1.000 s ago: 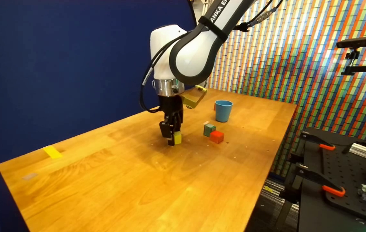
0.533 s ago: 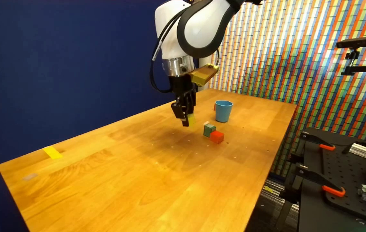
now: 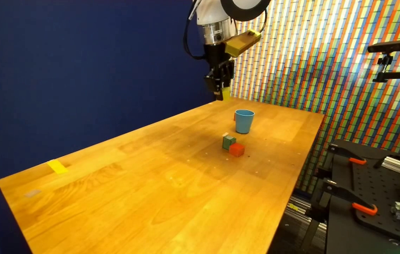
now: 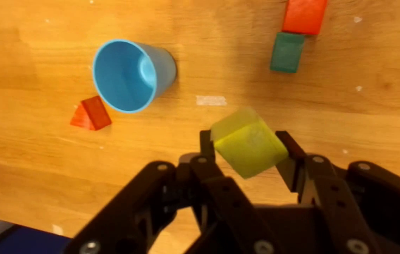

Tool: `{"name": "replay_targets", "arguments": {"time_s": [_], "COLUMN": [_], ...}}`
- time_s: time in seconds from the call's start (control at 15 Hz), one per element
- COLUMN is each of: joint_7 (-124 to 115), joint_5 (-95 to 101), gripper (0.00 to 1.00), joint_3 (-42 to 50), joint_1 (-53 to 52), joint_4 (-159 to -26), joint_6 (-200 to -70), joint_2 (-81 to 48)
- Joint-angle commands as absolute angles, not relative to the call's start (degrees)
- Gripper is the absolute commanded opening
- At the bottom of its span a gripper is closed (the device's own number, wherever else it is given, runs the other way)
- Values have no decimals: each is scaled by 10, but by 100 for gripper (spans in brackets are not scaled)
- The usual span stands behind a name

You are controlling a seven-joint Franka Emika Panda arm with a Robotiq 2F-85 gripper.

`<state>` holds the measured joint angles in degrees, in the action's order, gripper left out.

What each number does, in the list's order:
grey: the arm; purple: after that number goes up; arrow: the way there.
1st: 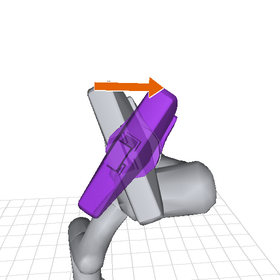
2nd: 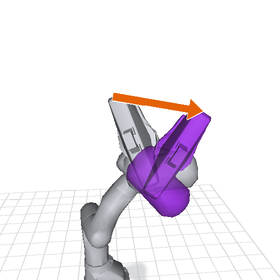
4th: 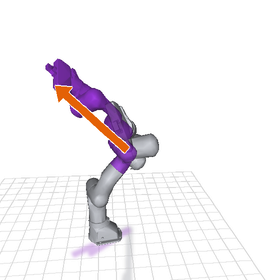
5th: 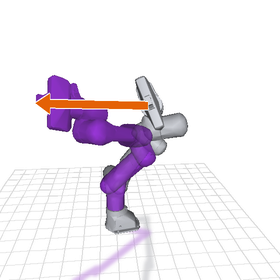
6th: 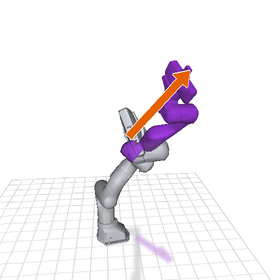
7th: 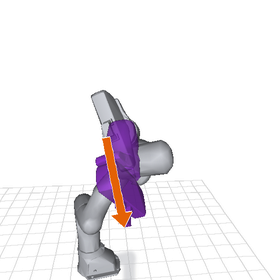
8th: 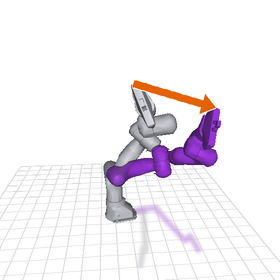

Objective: Put the yellow block in the blue cup

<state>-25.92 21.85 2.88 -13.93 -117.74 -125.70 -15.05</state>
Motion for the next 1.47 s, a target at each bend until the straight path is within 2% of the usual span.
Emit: {"name": "replay_targets", "arguments": {"time_s": [0.0,0.67,0.73,0.8,0.87,1.13,1.4], "joint_7": [-296,-310,-309,-308,-311,-295,-297], "joint_5": [245,248,240,239,241,226,226], "gripper": [21,21,24,71,73,99,100], "joint_3": [38,67,68,68,68,61,61], "joint_1": [-109,-56,-52,-51,-51,-50,-53], "joint_4": [-1191,-1189,-1189,-1191,-1194,-1213,-1201], "joint_6": [-1259,-1272,-1276,-1282,-1283,-1287,-1274], "joint_2": [-140,-173,-175,-175,-174,-157,-177]}}
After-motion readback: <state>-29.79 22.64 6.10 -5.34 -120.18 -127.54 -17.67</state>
